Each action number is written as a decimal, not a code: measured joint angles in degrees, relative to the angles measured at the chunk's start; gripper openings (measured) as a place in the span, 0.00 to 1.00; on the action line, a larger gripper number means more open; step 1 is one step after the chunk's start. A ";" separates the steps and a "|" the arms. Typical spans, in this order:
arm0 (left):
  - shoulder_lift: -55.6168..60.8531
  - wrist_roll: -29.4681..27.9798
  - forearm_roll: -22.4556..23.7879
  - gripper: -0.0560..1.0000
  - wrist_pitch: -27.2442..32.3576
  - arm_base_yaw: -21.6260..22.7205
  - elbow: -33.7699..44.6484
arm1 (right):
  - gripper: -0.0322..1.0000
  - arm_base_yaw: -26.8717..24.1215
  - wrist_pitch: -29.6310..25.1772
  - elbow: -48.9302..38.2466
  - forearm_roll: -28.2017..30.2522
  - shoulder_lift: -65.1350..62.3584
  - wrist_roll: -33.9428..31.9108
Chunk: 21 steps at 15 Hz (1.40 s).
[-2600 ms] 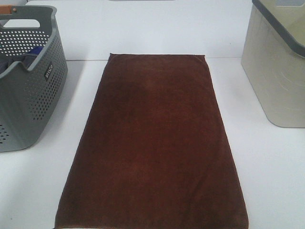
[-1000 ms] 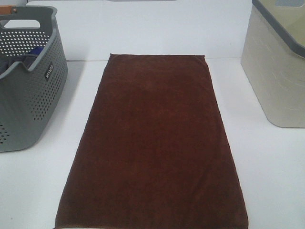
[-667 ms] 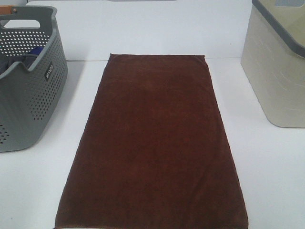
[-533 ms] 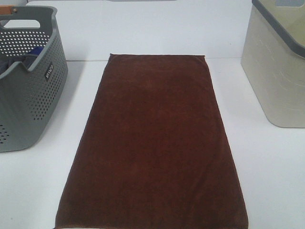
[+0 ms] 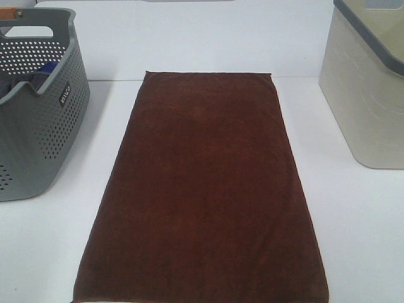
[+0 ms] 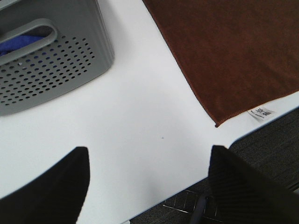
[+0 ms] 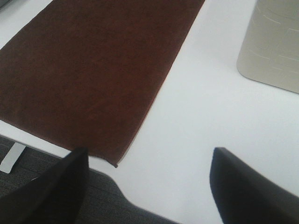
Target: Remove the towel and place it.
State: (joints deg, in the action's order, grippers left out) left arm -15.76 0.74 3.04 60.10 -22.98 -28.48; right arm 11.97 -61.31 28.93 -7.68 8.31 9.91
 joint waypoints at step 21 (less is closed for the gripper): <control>15.99 0.17 0.11 0.70 0.00 19.77 0.00 | 0.70 -12.43 0.06 0.00 -1.03 -6.30 0.17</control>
State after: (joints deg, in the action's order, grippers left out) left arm 0.23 0.92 3.15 60.10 -3.21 -28.48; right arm -0.46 -61.25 28.93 -8.71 2.01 10.08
